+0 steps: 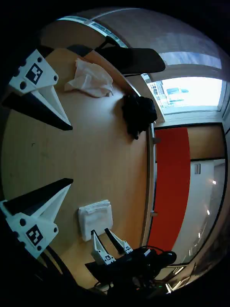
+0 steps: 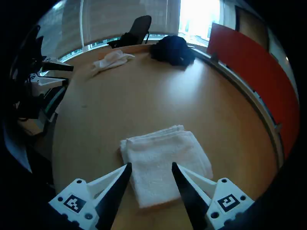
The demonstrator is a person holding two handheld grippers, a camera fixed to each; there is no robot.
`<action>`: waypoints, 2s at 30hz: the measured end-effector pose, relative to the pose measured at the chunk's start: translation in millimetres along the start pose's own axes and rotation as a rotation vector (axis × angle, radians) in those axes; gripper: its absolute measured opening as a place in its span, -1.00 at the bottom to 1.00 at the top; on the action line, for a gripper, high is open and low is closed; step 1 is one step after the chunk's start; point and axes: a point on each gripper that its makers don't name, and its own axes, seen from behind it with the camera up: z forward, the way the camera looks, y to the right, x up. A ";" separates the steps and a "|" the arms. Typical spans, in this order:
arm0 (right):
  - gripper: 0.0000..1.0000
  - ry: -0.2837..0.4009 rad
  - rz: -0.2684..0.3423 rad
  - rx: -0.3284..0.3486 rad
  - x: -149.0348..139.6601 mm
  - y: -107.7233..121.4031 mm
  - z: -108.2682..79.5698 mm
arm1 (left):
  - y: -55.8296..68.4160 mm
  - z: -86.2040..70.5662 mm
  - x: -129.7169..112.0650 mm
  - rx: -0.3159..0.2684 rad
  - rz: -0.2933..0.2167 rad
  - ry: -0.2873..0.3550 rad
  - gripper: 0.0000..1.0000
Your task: Fold towel
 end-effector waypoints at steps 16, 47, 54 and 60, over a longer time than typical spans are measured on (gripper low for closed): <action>0.61 -0.054 0.047 -0.032 -42.7 -4.0 -11.7 | 1.7 1.5 2.6 -0.006 0.013 0.000 0.84; 0.13 -0.117 0.129 -0.041 -87.7 -22.1 -18.9 | 10.3 1.3 2.3 -0.026 0.013 0.004 0.84; -0.08 -0.119 0.148 -0.048 -89.5 -23.9 -17.1 | 10.1 0.9 1.5 -0.025 0.014 0.003 0.84; -0.45 -0.116 0.168 -0.060 -88.9 -22.0 -13.9 | 10.4 0.4 0.8 -0.025 0.015 0.002 0.85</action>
